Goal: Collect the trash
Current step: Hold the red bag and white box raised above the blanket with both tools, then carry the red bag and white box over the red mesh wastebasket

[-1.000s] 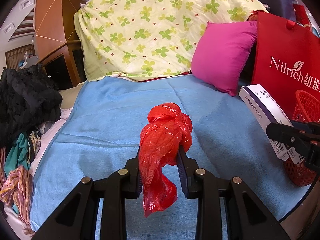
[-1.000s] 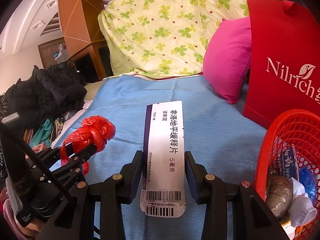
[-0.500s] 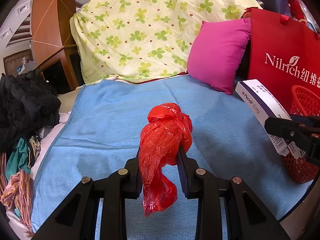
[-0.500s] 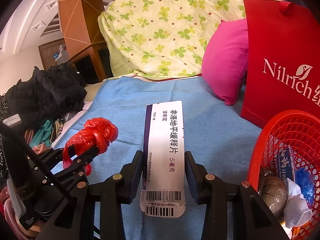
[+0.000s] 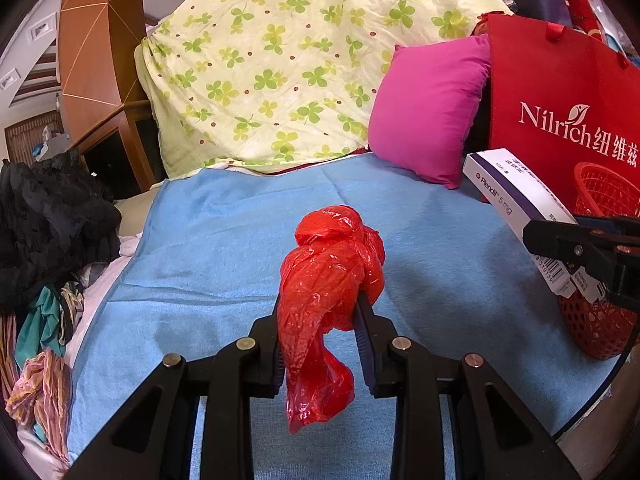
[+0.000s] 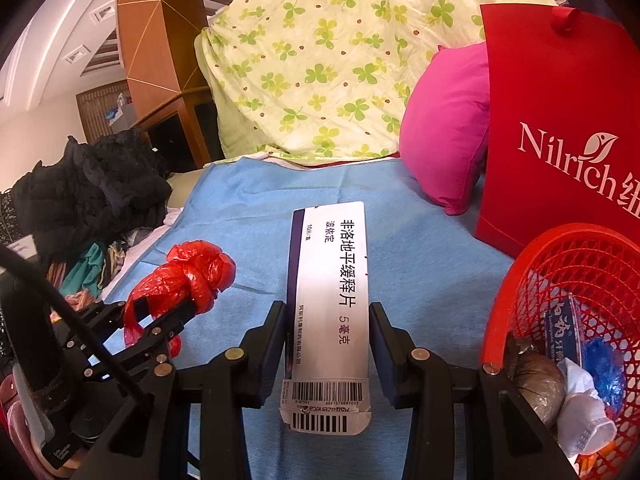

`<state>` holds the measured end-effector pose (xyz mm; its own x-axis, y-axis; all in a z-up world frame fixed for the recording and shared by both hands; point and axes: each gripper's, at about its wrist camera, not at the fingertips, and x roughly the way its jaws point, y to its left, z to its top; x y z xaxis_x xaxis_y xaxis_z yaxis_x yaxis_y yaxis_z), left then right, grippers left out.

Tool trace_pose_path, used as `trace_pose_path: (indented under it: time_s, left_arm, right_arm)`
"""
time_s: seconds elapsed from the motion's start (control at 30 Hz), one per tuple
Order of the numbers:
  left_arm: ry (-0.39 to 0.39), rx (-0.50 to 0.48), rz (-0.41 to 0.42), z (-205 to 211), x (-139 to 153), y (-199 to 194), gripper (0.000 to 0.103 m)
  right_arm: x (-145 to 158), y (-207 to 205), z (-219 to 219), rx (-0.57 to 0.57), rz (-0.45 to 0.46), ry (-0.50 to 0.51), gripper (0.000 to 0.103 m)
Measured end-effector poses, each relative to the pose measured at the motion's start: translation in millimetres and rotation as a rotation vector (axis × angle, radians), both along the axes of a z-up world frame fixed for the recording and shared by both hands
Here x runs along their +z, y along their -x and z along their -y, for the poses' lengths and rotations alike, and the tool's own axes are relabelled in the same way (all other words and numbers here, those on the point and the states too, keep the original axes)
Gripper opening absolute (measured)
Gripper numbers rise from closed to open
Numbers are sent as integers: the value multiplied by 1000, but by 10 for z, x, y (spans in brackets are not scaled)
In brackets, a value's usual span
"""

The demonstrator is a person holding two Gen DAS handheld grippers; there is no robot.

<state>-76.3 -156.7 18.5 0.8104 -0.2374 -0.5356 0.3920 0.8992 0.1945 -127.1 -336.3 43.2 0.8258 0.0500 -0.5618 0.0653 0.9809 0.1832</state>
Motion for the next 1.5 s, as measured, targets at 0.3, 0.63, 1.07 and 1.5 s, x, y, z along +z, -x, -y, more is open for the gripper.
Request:
trace_pose_path:
  time_s: [0.3,0.63,1.07,1.5]
  left_arm:
    - [5,-11,21,-8,52,97,32]
    - [30,39,31,-141,214,312,32]
    - [8,52,89,-138,595,727,32]
    - [-21,19,129,20,804,1010,32]
  right_arm:
    - [15,-1,-14,-5,8,7,43]
    - [83,75,-9,-8,55,-6,43]
    - [235,448,40,-38,170,-45,43]
    - [366,998,262,-103,277,-114,43]
